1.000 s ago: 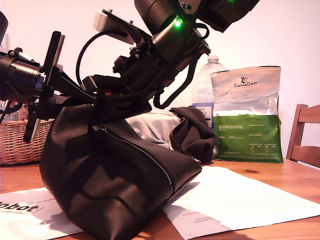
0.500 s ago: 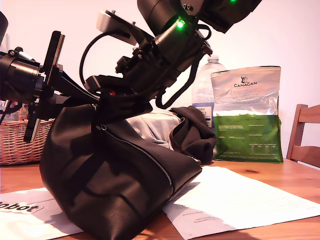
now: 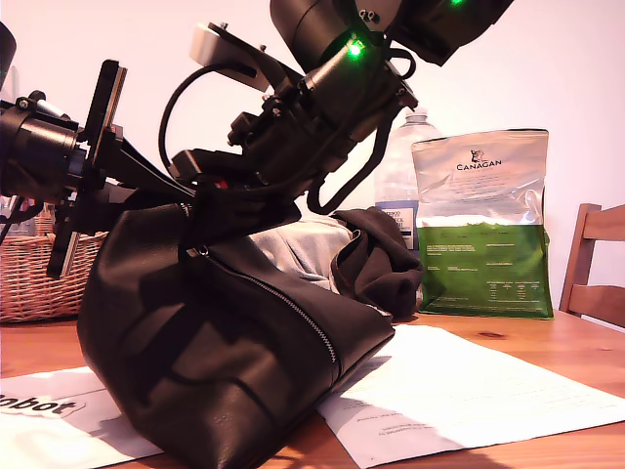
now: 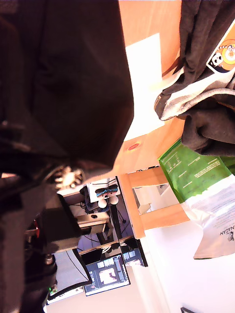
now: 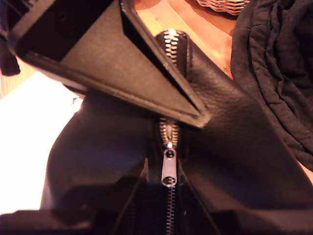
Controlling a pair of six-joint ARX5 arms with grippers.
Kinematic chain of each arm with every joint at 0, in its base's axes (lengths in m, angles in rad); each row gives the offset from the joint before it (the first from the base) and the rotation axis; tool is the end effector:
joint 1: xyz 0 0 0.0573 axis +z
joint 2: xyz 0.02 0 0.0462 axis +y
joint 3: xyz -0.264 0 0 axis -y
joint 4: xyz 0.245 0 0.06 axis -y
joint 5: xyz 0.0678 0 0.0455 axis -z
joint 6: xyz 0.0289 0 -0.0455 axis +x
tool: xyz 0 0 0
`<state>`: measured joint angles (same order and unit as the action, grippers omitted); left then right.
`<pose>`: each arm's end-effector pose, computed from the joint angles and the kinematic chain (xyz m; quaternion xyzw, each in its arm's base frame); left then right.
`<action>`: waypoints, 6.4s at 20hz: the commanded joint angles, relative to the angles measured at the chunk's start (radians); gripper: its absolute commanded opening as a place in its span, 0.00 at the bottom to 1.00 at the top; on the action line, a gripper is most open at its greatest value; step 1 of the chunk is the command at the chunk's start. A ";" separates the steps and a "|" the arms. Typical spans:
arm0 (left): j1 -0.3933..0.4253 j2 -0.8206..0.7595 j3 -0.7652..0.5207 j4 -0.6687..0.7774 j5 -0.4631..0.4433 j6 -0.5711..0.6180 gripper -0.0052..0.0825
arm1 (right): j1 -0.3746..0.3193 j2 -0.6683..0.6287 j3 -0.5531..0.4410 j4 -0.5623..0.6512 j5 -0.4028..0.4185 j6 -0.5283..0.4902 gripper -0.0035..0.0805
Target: Open the zipper in the zip bag in front of you
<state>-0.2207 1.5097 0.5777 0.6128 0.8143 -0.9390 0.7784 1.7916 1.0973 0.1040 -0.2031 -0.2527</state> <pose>0.2699 -0.0821 0.1786 -0.4296 0.3565 -0.3668 0.7441 0.2696 0.2740 0.1969 -0.1882 0.2199 0.4825 0.8267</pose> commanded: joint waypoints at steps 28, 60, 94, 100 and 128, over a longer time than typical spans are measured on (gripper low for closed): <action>-0.002 -0.002 -0.002 0.009 0.029 0.048 0.03 | -0.066 0.017 0.005 -0.010 -0.008 -0.005 0.30; -0.002 -0.002 -0.002 -0.014 -0.023 0.052 0.03 | -0.013 -0.016 0.033 -0.019 -0.084 0.029 0.33; -0.002 -0.002 -0.002 -0.010 -0.022 0.053 0.03 | 0.022 -0.016 0.033 -0.037 -0.014 0.018 0.27; -0.002 -0.002 -0.002 -0.010 -0.021 0.053 0.03 | 0.020 -0.016 0.033 -0.042 0.005 0.018 0.22; -0.002 -0.002 -0.002 -0.006 -0.021 0.057 0.03 | 0.019 -0.016 0.033 -0.042 0.004 0.011 0.03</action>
<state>-0.2207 1.5097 0.5777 0.5919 0.7845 -0.8867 0.7944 1.7916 1.1183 0.0582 -0.2005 -0.2371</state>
